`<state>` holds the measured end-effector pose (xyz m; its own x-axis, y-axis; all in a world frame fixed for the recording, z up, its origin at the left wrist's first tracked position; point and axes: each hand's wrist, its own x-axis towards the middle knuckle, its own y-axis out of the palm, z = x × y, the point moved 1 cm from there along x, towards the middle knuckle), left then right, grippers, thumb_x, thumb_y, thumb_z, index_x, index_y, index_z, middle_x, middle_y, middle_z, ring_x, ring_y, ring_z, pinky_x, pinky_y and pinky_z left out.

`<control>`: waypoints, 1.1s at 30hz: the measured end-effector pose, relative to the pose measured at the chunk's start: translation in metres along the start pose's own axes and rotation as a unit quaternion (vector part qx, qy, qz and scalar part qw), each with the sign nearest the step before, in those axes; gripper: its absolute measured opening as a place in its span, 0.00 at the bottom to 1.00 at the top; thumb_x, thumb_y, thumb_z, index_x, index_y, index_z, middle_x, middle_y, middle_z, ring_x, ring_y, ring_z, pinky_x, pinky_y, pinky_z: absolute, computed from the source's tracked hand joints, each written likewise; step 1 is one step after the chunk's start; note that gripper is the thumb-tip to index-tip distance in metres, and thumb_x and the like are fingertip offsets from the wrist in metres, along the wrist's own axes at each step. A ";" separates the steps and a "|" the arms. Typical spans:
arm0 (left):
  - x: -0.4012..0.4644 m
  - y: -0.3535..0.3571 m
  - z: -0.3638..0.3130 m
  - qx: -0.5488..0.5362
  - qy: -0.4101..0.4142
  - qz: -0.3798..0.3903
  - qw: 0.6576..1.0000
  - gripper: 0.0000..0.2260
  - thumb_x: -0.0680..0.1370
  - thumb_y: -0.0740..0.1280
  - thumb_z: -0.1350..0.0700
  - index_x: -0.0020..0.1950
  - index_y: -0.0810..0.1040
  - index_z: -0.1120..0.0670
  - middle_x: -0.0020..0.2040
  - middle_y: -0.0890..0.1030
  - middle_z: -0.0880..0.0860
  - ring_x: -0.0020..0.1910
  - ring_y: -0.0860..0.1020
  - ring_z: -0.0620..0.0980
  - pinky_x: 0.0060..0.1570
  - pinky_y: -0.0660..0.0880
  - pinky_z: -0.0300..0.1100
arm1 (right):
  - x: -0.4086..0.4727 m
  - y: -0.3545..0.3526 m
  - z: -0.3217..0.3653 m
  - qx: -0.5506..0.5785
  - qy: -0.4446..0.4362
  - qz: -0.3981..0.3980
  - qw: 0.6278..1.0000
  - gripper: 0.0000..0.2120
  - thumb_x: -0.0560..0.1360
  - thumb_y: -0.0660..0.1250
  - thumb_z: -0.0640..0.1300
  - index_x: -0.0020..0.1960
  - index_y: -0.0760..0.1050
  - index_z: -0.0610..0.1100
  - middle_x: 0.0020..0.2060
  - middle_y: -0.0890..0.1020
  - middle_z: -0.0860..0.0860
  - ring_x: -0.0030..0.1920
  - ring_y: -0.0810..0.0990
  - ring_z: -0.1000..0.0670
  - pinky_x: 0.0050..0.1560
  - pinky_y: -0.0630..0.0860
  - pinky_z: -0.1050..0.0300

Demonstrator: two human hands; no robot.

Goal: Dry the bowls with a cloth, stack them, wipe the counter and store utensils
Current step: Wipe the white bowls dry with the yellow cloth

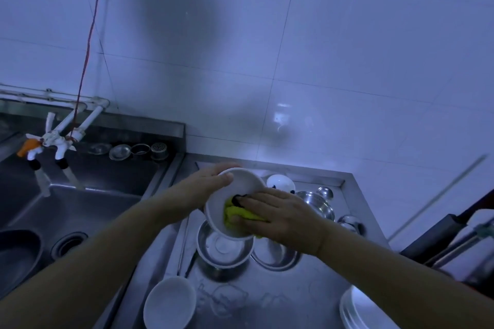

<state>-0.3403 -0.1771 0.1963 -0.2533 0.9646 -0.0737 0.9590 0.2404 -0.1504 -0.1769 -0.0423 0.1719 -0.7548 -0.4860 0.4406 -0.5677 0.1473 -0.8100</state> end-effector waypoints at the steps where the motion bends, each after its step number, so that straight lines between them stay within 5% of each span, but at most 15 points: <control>1: 0.000 -0.002 -0.002 0.003 -0.027 0.011 1.000 0.08 0.79 0.60 0.47 0.54 0.75 0.35 0.52 0.80 0.52 0.45 0.81 0.51 0.38 0.79 0.46 | -0.001 0.002 -0.002 0.010 -0.006 -0.009 1.000 0.10 0.78 0.66 0.43 0.57 0.82 0.46 0.57 0.82 0.43 0.53 0.82 0.46 0.60 0.75 0.52; 4: 0.001 -0.004 -0.008 0.068 -0.062 0.011 0.996 0.10 0.80 0.59 0.48 0.58 0.71 0.36 0.51 0.79 0.52 0.43 0.82 0.50 0.36 0.80 0.44 | -0.003 0.007 -0.002 0.019 0.001 0.001 1.000 0.11 0.77 0.67 0.43 0.60 0.79 0.45 0.56 0.81 0.42 0.49 0.80 0.46 0.56 0.76 0.50; 6: -0.001 -0.007 -0.007 0.205 -0.021 -0.020 0.978 0.14 0.78 0.62 0.48 0.61 0.65 0.34 0.57 0.75 0.49 0.48 0.78 0.44 0.42 0.79 0.42 | -0.006 0.007 -0.004 0.033 0.031 0.017 0.999 0.16 0.74 0.71 0.44 0.62 0.77 0.45 0.56 0.81 0.42 0.50 0.80 0.46 0.54 0.76 0.50; 8: -0.007 -0.010 -0.006 0.405 0.067 -0.083 0.908 0.21 0.75 0.65 0.46 0.66 0.63 0.35 0.63 0.70 0.46 0.58 0.70 0.41 0.55 0.72 0.41 | -0.009 0.004 -0.009 0.052 0.072 0.027 0.996 0.22 0.70 0.75 0.44 0.62 0.75 0.45 0.55 0.81 0.42 0.49 0.81 0.45 0.53 0.76 0.50; 10: -0.015 -0.004 -0.010 0.555 0.193 -0.110 0.801 0.23 0.71 0.68 0.46 0.65 0.70 0.44 0.63 0.72 0.45 0.64 0.68 0.44 0.62 0.69 0.45 | -0.012 0.001 -0.014 0.080 0.094 0.034 0.992 0.22 0.68 0.76 0.42 0.61 0.77 0.44 0.55 0.82 0.42 0.48 0.81 0.44 0.52 0.78 0.49; 12: -0.015 0.007 -0.012 0.651 0.280 -0.075 0.701 0.19 0.66 0.74 0.49 0.55 0.79 0.47 0.54 0.80 0.45 0.59 0.75 0.47 0.61 0.70 0.46 | -0.014 -0.002 -0.016 0.117 0.098 0.038 0.987 0.20 0.69 0.74 0.40 0.60 0.79 0.41 0.54 0.82 0.41 0.49 0.81 0.43 0.52 0.78 0.49; 14: -0.011 0.018 -0.013 0.679 0.300 -0.026 0.669 0.15 0.62 0.77 0.51 0.48 0.81 0.46 0.46 0.83 0.44 0.51 0.80 0.44 0.60 0.73 0.45 | -0.015 -0.006 -0.020 0.166 0.104 0.044 0.980 0.19 0.72 0.67 0.41 0.63 0.75 0.42 0.56 0.80 0.40 0.51 0.80 0.42 0.54 0.75 0.50; 18: 0.002 0.021 -0.015 0.643 0.262 -0.011 0.720 0.10 0.64 0.76 0.55 0.42 0.80 0.47 0.40 0.82 0.43 0.41 0.80 0.42 0.42 0.74 0.32 | -0.028 -0.005 -0.028 0.224 0.153 -0.004 0.962 0.22 0.75 0.61 0.39 0.69 0.64 0.45 0.64 0.75 0.40 0.59 0.76 0.42 0.60 0.73 0.51; 20: 0.006 0.020 -0.009 0.538 0.188 -0.035 0.821 0.06 0.70 0.72 0.58 0.44 0.80 0.49 0.41 0.79 0.44 0.42 0.77 0.42 0.42 0.71 0.35 | -0.042 -0.004 -0.034 0.295 0.245 -0.093 0.919 0.25 0.75 0.62 0.34 0.69 0.65 0.50 0.66 0.73 0.48 0.63 0.74 0.48 0.63 0.72 0.55; 22: 0.009 0.028 0.000 0.309 0.057 -0.062 0.947 0.06 0.74 0.69 0.61 0.42 0.79 0.50 0.39 0.77 0.46 0.40 0.75 0.42 0.43 0.71 0.39 | -0.052 0.000 -0.043 0.330 0.379 -0.180 0.845 0.32 0.73 0.64 0.33 0.68 0.65 0.61 0.64 0.71 0.63 0.64 0.71 0.58 0.63 0.68 0.68; 23: 0.011 0.035 0.004 0.177 0.015 -0.084 0.981 0.05 0.74 0.68 0.62 0.42 0.78 0.51 0.38 0.78 0.49 0.39 0.76 0.44 0.43 0.72 0.40 | -0.054 0.003 -0.047 0.323 0.430 -0.203 0.818 0.34 0.72 0.64 0.34 0.68 0.63 0.64 0.63 0.69 0.67 0.64 0.70 0.63 0.62 0.66 0.72; 25: 0.022 0.052 0.009 -0.047 -0.023 -0.138 0.989 0.03 0.73 0.69 0.61 0.45 0.78 0.58 0.41 0.80 0.56 0.41 0.77 0.52 0.43 0.74 0.44 | -0.051 0.008 -0.048 0.302 0.452 -0.220 0.810 0.33 0.72 0.65 0.38 0.70 0.61 0.63 0.63 0.68 0.70 0.64 0.67 0.66 0.63 0.65 0.72; 28: 0.043 0.076 0.010 -0.268 -0.023 -0.192 0.944 0.08 0.70 0.67 0.58 0.46 0.79 0.61 0.45 0.80 0.65 0.43 0.77 0.59 0.45 0.74 0.50 | -0.039 0.013 -0.038 0.285 0.387 -0.232 0.845 0.29 0.76 0.63 0.47 0.74 0.58 0.50 0.71 0.66 0.57 0.69 0.66 0.52 0.67 0.67 0.55; 30: 0.056 0.086 0.007 -0.319 -0.007 -0.205 0.925 0.07 0.71 0.65 0.59 0.43 0.82 0.58 0.45 0.81 0.63 0.42 0.79 0.58 0.45 0.75 0.50 | -0.037 0.017 -0.036 0.236 0.333 -0.235 0.882 0.24 0.79 0.58 0.50 0.74 0.61 0.48 0.73 0.66 0.49 0.70 0.66 0.47 0.67 0.66 0.47; 33: 0.067 0.097 0.005 -0.332 0.011 -0.197 0.923 0.09 0.72 0.64 0.61 0.46 0.83 0.57 0.46 0.83 0.62 0.43 0.81 0.56 0.45 0.78 0.47 | -0.038 0.016 -0.047 0.179 0.323 -0.266 0.891 0.19 0.79 0.61 0.46 0.70 0.69 0.51 0.68 0.73 0.51 0.66 0.70 0.49 0.59 0.70 0.44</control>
<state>-0.2648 -0.0897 0.1719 -0.6033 0.7883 -0.1214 0.6617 0.5796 0.4756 -0.1726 0.0192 0.1606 -0.5073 0.2082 0.8362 -0.8475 -0.2962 -0.4404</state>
